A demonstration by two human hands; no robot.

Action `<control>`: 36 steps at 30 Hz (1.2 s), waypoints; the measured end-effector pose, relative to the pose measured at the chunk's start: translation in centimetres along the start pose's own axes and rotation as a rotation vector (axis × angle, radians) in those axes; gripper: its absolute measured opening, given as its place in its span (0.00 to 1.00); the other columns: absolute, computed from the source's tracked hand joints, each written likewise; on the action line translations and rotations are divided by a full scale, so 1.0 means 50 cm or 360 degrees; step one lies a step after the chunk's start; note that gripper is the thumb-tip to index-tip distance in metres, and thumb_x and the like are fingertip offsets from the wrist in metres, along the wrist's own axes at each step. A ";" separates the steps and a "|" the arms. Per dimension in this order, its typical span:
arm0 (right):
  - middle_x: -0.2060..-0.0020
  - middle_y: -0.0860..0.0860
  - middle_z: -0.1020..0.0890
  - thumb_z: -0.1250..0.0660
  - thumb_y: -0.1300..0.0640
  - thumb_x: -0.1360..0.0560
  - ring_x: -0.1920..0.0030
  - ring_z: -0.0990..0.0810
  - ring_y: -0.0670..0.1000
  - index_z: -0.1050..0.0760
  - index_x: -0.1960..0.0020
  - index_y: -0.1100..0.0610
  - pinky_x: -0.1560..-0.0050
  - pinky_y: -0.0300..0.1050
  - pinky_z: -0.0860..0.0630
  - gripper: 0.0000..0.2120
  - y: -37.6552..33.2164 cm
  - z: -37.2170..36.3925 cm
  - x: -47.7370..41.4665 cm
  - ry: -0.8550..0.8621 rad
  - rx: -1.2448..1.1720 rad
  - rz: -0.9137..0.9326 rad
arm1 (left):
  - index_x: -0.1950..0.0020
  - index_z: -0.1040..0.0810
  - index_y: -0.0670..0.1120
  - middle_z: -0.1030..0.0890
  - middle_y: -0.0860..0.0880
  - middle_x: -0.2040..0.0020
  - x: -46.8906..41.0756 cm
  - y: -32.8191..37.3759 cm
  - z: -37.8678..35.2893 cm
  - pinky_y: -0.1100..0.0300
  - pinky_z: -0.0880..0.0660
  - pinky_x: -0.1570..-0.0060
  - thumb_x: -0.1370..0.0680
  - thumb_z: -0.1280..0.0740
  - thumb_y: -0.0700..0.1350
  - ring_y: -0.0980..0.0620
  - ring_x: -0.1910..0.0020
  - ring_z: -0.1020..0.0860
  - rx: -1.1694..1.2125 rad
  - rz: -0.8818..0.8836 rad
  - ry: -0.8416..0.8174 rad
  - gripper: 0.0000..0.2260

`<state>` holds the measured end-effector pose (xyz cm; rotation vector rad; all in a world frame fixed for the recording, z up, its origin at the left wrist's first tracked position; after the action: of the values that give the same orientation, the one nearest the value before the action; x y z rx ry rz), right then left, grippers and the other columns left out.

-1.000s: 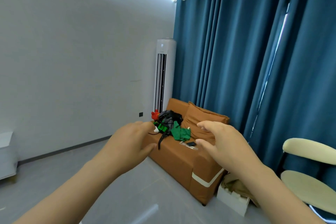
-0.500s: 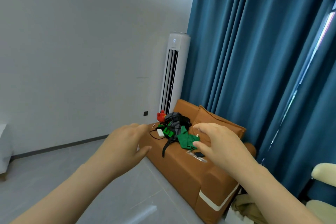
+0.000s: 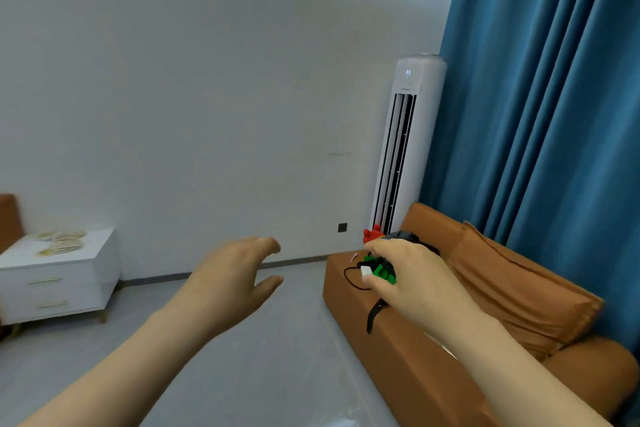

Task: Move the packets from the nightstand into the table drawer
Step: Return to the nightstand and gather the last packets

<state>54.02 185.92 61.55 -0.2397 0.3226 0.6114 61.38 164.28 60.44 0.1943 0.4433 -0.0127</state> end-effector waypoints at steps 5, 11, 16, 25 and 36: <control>0.35 0.45 0.25 0.37 0.46 0.23 0.35 0.27 0.47 0.33 0.30 0.47 0.37 0.45 0.29 0.22 0.043 -0.053 -0.124 -0.0074 -0.0100 0.0166 | 0.35 0.30 0.54 0.25 0.58 0.38 -0.067 -0.031 -0.056 0.65 0.31 0.43 0.23 0.37 0.57 0.57 0.39 0.27 -0.0080 0.0187 -0.0033 0.18; 0.34 0.44 0.26 0.37 0.46 0.22 0.35 0.28 0.45 0.33 0.29 0.48 0.36 0.40 0.32 0.23 0.036 -0.143 -0.257 -0.0162 -0.0216 0.0347 | 0.35 0.30 0.54 0.24 0.57 0.38 -0.126 -0.095 -0.106 0.63 0.30 0.43 0.23 0.37 0.57 0.57 0.40 0.26 -0.0125 0.0347 -0.0066 0.18; 0.34 0.45 0.26 0.37 0.47 0.22 0.34 0.28 0.47 0.33 0.29 0.49 0.35 0.43 0.31 0.22 -0.019 -0.221 -0.384 -0.0235 -0.0271 0.0506 | 0.35 0.30 0.54 0.25 0.57 0.38 -0.173 -0.206 -0.132 0.65 0.30 0.43 0.23 0.37 0.57 0.58 0.40 0.26 -0.0175 0.0479 -0.0056 0.18; 0.35 0.45 0.25 0.37 0.47 0.23 0.35 0.28 0.47 0.32 0.31 0.49 0.36 0.44 0.31 0.21 -0.161 -0.344 -0.663 -0.0286 -0.0320 0.0674 | 0.35 0.30 0.55 0.25 0.58 0.38 -0.279 -0.478 -0.153 0.65 0.29 0.43 0.23 0.37 0.57 0.58 0.41 0.26 -0.0186 0.0718 -0.0006 0.18; 0.37 0.46 0.23 0.36 0.48 0.23 0.36 0.27 0.47 0.31 0.31 0.48 0.38 0.42 0.30 0.21 -0.347 -0.560 -0.943 -0.0502 -0.0398 0.0847 | 0.33 0.31 0.55 0.26 0.58 0.36 -0.357 -0.791 -0.201 0.66 0.30 0.42 0.23 0.37 0.57 0.59 0.38 0.27 -0.0196 0.1003 -0.0069 0.19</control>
<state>21.68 138.82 55.07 -0.2940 -0.0033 1.2033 38.82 126.84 51.93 0.2052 0.3232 0.6256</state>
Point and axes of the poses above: each hand's wrist, its own x-axis away from the middle knuckle, its own z-axis out of the back of the hand, y = z × x, the point moved 4 cm from there along -x, towards the middle knuckle
